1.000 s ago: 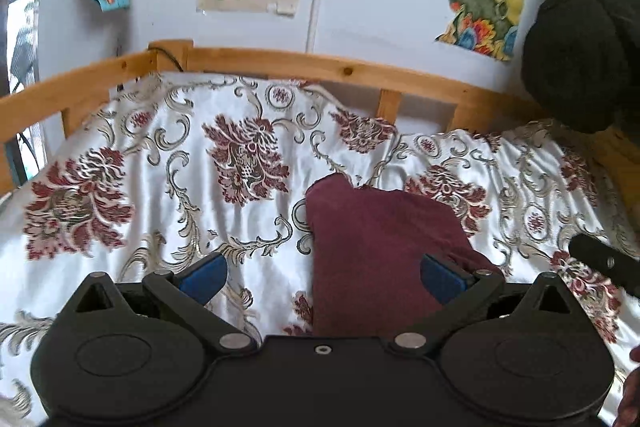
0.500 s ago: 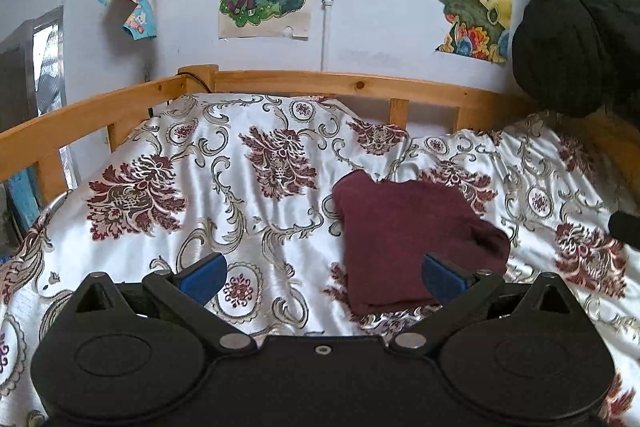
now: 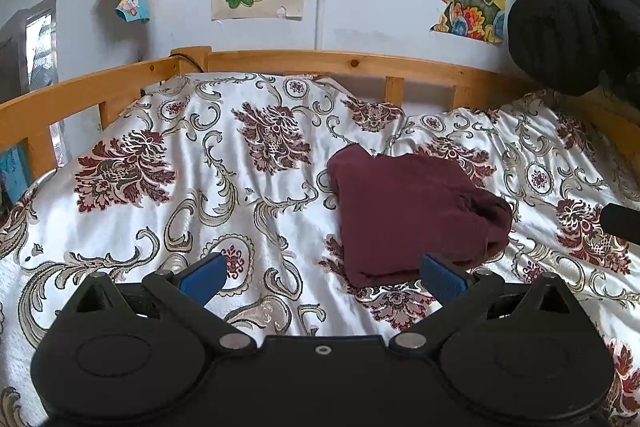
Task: Fold small clothes
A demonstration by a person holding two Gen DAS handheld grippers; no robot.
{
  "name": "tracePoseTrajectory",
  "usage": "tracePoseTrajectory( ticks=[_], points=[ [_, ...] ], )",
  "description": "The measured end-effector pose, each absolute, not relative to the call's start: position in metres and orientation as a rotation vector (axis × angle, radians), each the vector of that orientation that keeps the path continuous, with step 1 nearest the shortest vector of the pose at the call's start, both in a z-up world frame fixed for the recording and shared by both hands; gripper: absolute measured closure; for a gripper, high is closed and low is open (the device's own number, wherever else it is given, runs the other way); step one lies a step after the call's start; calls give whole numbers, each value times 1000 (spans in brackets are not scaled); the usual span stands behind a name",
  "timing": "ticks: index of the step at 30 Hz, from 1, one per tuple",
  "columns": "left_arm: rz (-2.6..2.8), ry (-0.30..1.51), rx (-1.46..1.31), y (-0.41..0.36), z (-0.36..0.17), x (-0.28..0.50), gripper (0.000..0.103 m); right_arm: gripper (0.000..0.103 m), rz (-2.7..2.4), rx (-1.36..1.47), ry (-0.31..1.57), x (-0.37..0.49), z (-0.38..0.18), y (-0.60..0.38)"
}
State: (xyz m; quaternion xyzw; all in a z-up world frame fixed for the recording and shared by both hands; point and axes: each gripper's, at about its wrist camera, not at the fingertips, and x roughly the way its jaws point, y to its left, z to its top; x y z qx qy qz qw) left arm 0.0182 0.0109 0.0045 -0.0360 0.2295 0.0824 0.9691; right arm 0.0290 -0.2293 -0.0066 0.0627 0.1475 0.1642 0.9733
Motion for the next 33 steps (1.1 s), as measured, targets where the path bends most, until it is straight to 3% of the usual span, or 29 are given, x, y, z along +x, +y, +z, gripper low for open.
tracePoseTrajectory(
  ticks=[33],
  points=[
    [160, 476, -64, 7, 7, 16, 1, 0, 320, 134, 299, 29, -3, -234]
  ],
)
